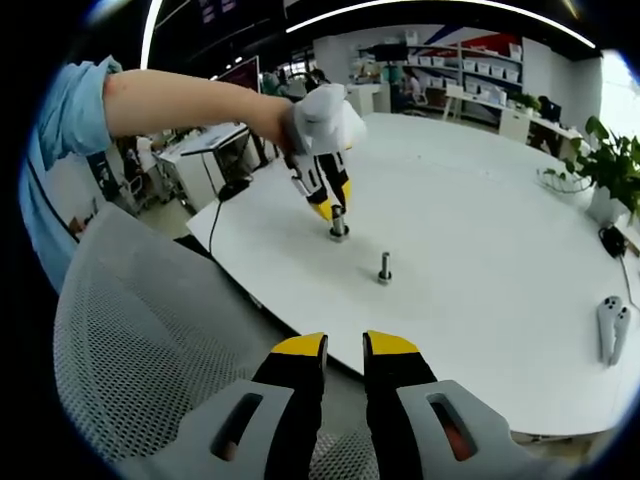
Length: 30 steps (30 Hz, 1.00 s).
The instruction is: Place the washer onto the threaded stud by aligning its center hole with the stud, sliding it down to the base, and recovering from edge contact or off-axis alignment until the washer reaches the visible bottom stop.
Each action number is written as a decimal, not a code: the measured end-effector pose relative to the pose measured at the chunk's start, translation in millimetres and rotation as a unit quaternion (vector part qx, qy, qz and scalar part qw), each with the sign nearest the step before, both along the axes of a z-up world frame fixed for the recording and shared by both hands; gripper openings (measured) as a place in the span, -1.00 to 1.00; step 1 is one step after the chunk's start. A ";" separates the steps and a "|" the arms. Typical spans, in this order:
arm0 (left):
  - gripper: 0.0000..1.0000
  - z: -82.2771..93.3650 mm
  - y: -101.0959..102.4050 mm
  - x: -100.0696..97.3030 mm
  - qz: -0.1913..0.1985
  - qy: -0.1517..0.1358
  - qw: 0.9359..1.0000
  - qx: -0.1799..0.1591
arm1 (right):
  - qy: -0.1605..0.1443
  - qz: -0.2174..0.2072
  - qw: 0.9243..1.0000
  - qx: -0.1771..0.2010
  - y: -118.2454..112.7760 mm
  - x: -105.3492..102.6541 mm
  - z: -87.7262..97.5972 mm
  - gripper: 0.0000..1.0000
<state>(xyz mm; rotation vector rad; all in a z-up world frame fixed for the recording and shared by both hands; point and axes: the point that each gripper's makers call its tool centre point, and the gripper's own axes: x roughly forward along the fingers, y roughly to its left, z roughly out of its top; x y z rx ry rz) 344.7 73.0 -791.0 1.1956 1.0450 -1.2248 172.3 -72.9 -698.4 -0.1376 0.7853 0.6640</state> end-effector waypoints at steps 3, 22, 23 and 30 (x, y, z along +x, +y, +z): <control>-0.60 -11.4 0.3 0.5 0.003 0.003 1.000 0.011 | 0.000 0.001 1.000 0.000 0.4 -0.1 0.1 -0.66; -0.59 -2.9 3.1 -1.5 0.024 -0.014 0.999 -0.029 | -0.003 0.012 1.000 0.004 3.6 -1.3 0.9 -0.66; -0.54 4.7 3.8 -1.2 0.039 -0.025 0.998 -0.042 | -0.003 0.014 1.000 0.005 4.1 -1.5 1.1 -0.66; -0.45 85.1 21.3 -38.9 0.066 -0.074 0.985 -0.142 | -0.002 0.028 1.000 0.005 7.8 -4.4 1.2 -0.66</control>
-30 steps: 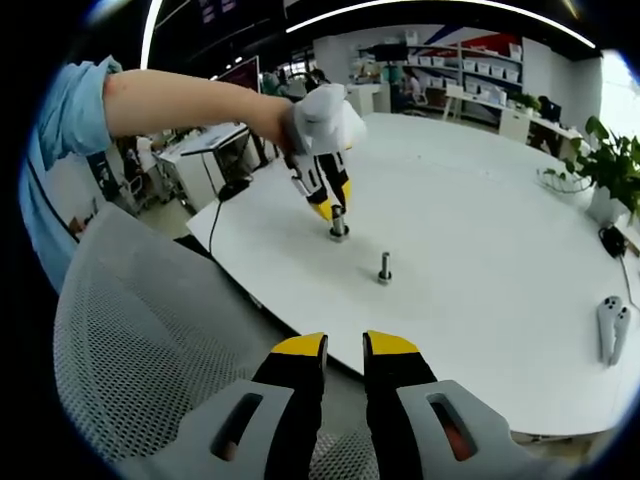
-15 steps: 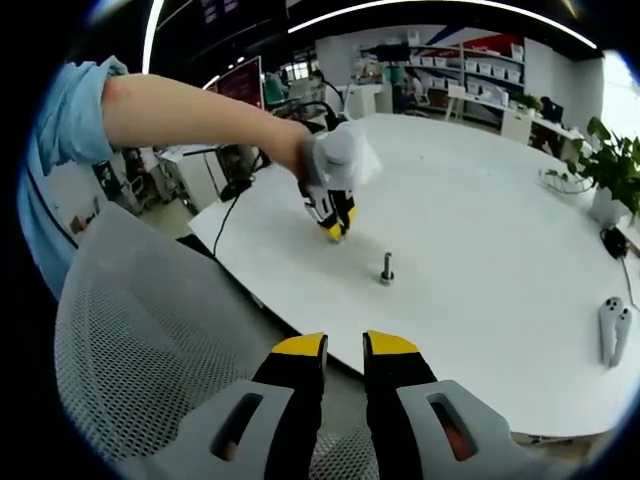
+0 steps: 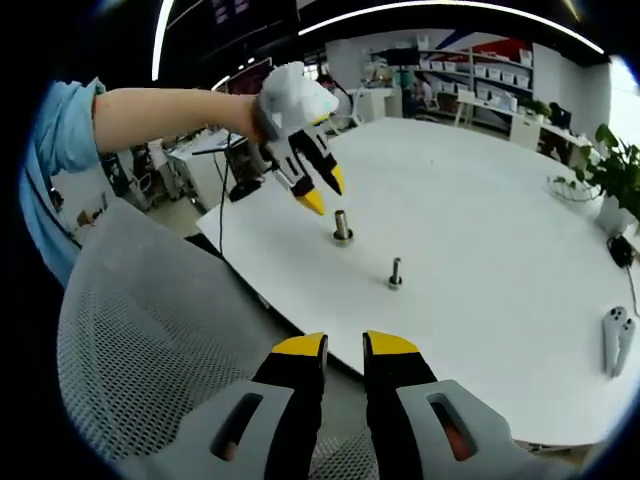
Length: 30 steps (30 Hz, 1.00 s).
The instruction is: Place the washer onto the threaded stud by aligning its center hole with the stud, sliding it down to the base, and recovering from edge contact or off-axis alignment until the washer reaches the visible bottom stop.
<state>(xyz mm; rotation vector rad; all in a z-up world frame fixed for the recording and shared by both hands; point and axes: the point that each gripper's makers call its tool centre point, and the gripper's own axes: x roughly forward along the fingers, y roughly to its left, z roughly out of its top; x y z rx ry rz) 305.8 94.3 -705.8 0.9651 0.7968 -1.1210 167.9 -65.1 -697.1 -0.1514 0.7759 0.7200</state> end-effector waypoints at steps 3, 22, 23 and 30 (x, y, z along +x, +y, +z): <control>-0.45 33.0 14.9 -17.3 0.020 -0.038 0.999 -0.019 | 0.004 -0.003 1.000 -0.008 -1.4 -0.3 -1.8 -0.66; -0.41 105.6 98.2 -121.3 0.320 -0.160 0.894 -0.269 | -0.026 0.024 0.999 -0.009 3.9 -1.6 6.3 -0.67; -0.40 105.2 99.6 -124.6 0.334 -0.161 0.884 -0.285 | -0.025 0.024 0.999 -0.006 4.3 -2.2 6.7 -0.67; 0.27 127.8 109.1 -134.8 0.387 -0.240 0.800 -0.391 | -0.036 0.033 0.999 -0.004 6.3 -2.2 9.3 -0.67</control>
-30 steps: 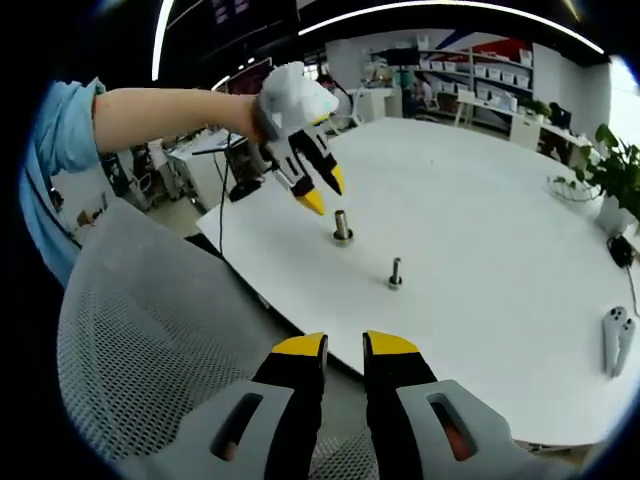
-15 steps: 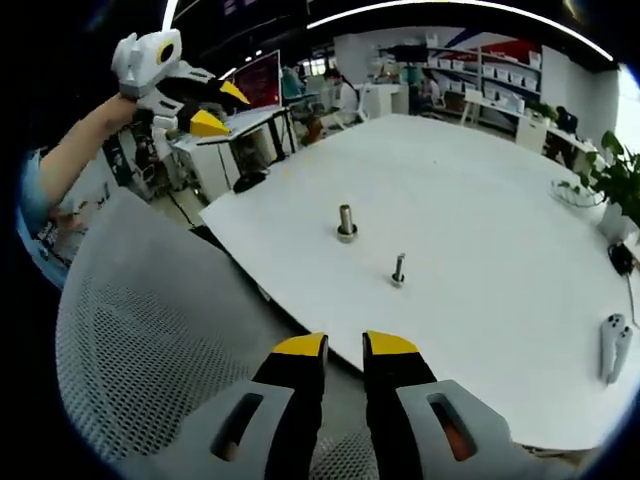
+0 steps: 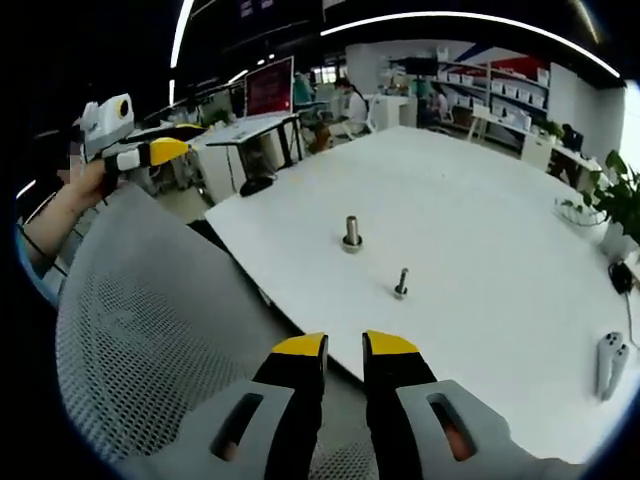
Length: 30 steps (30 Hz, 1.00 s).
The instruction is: Place the washer onto the threaded stud by aligning its center hole with the stud, sliding it down to the base, and recovering from edge contact or off-axis alignment until the washer reaches the visible bottom stop.
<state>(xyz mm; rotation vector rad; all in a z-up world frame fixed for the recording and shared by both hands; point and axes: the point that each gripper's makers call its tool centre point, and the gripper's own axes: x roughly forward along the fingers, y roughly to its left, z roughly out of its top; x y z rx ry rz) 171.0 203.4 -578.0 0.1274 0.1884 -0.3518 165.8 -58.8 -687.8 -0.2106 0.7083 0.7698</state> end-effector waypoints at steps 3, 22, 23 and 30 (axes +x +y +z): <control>0.26 -18.7 6.3 -5.6 0.018 0.051 0.996 -0.068 | 0.005 0.007 1.000 -0.006 1.6 -2.0 -2.0 -0.67; 0.32 -66.2 26.2 2.0 0.077 0.108 0.989 -0.071 | 0.014 0.011 1.000 0.005 3.2 -3.2 -3.0 -0.67; 0.31 -66.6 24.0 1.0 0.071 0.110 0.989 -0.069 | 0.016 0.013 1.000 0.004 3.9 -4.2 -3.4 -0.67; 0.14 -74.9 28.6 1.6 0.068 0.131 0.988 -0.054 | 0.015 0.017 1.000 0.005 4.8 -4.5 -3.2 -0.64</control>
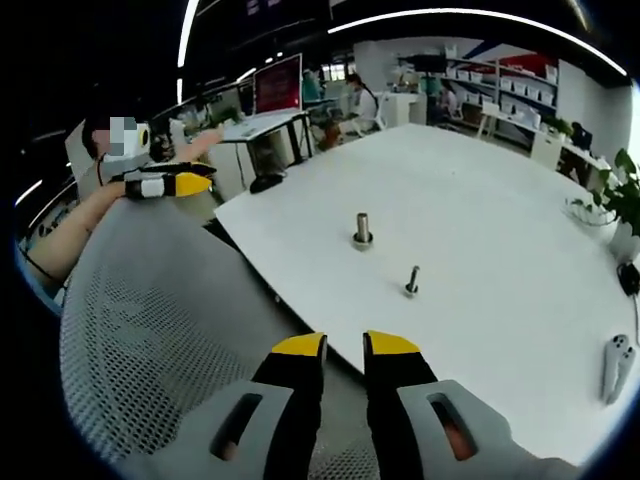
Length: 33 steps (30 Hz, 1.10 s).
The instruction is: Place the washer onto the threaded stud by aligning its center hole with the stud, sliding it down to the base, and recovering from edge contact or off-axis alignment until the washer reaches the visible bottom stop.
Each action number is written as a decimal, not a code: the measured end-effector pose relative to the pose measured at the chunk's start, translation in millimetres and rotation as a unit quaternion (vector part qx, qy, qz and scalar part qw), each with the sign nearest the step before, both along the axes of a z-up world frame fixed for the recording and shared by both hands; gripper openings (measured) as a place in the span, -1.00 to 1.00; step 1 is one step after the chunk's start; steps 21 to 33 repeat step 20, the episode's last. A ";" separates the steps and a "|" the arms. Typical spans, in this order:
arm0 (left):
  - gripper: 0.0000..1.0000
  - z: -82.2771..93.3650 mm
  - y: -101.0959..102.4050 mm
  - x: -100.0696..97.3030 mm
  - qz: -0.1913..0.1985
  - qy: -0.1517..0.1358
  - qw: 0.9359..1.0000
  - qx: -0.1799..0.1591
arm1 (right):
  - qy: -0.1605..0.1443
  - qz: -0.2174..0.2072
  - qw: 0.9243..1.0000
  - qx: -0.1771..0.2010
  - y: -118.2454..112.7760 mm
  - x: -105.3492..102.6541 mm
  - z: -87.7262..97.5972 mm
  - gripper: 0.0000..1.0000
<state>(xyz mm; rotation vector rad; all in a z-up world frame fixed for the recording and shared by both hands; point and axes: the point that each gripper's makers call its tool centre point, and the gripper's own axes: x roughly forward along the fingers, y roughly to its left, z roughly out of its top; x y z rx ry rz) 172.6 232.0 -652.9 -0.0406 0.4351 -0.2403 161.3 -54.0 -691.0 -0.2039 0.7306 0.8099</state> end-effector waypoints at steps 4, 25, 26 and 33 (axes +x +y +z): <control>0.12 0.0 -2.1 -1.9 0.001 0.003 1.000 0.004 | 0.006 0.006 1.000 -0.005 0.8 -1.0 -2.1 -0.62; 0.02 0.0 -8.2 -6.0 0.000 0.014 1.000 0.005 | 0.000 0.023 1.000 0.004 6.2 -3.2 1.5 -0.81; 0.02 0.0 -8.2 -6.0 0.000 0.014 1.000 0.005 | 0.000 0.023 1.000 0.004 6.2 -3.2 1.5 -0.81; 0.02 0.0 -8.2 -6.0 0.000 0.014 1.000 0.005 | 0.000 0.023 1.000 0.004 6.2 -3.2 1.5 -0.81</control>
